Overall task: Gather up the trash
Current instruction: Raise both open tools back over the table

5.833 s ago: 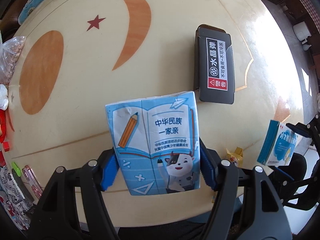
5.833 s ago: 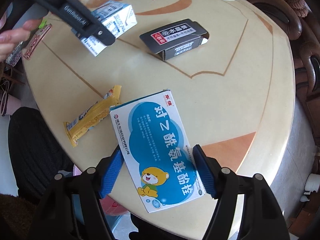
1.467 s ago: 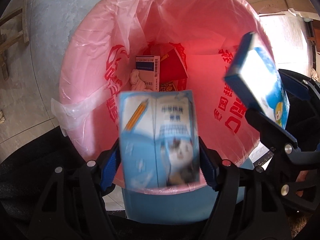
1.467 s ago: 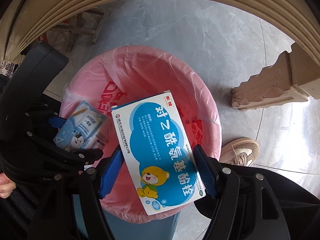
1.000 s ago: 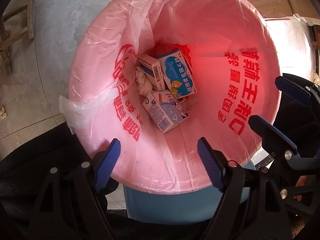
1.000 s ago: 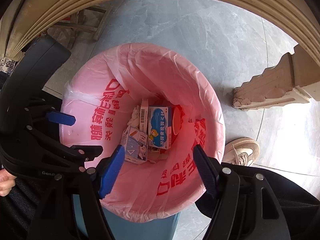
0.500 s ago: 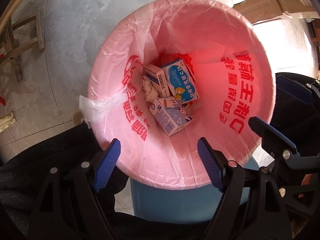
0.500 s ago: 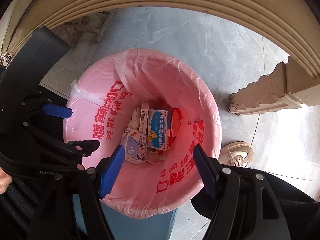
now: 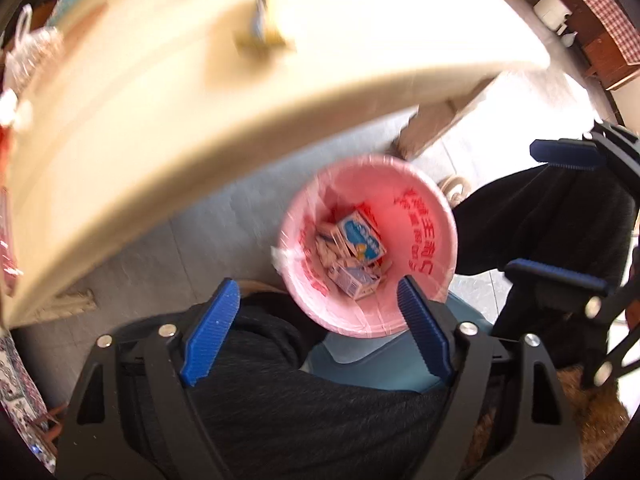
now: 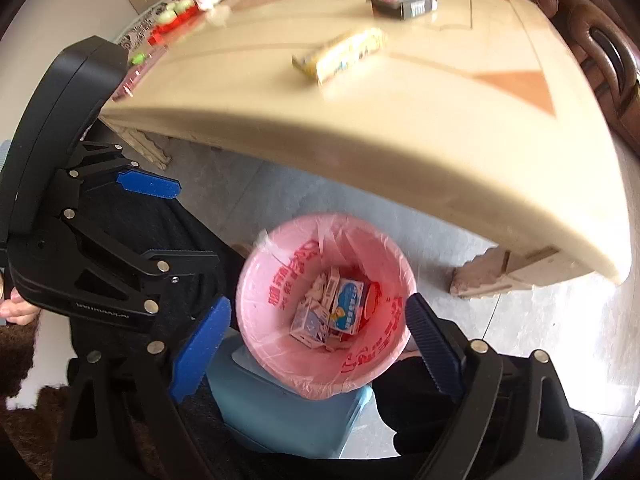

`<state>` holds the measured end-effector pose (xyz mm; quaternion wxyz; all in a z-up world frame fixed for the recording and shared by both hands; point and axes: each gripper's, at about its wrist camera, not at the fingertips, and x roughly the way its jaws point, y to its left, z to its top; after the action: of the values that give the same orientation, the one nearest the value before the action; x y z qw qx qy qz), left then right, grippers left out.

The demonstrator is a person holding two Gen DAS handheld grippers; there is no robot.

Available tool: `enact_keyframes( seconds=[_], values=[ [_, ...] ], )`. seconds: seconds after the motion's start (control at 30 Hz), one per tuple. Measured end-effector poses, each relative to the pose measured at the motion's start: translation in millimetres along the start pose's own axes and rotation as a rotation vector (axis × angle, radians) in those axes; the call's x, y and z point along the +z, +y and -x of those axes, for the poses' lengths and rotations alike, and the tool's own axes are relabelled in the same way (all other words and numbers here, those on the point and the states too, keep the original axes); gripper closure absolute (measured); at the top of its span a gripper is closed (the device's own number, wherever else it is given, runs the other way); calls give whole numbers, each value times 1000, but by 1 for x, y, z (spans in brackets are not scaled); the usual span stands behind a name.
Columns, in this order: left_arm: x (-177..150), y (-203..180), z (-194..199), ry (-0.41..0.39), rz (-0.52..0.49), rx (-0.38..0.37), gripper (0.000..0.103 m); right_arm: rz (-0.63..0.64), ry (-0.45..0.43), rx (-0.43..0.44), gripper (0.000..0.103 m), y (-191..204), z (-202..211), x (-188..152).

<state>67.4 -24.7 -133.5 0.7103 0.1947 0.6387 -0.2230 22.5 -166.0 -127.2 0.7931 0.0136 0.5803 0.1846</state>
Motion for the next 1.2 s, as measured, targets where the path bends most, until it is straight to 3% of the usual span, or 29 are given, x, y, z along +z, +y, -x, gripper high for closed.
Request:
enact_keyframes(
  seconds=[0.1,0.23,0.4,0.5,0.77,0.97,1.2],
  values=[
    [16,9,56,-64,-41,60,20,20,-53,-11,14,-3,50,35],
    [42,19,110,-81,-48,89,19,-1,-106,-25,11,-15,109,91],
    [72,24,154,-119,-75,136,18,4,-190,-116,11,-19,167,158],
    [88,23,166,-127,-87,127,18,-13,-181,-96,11,-26,178,190],
    [111,18,150,-107,-142,105,18,-77,-111,-96,11,-40,150,235],
    [126,21,108,-48,-158,119,18,-155,-19,-82,11,-58,105,256],
    [138,31,58,-1,-140,75,18,-216,57,-91,11,-78,55,279]
  ],
)
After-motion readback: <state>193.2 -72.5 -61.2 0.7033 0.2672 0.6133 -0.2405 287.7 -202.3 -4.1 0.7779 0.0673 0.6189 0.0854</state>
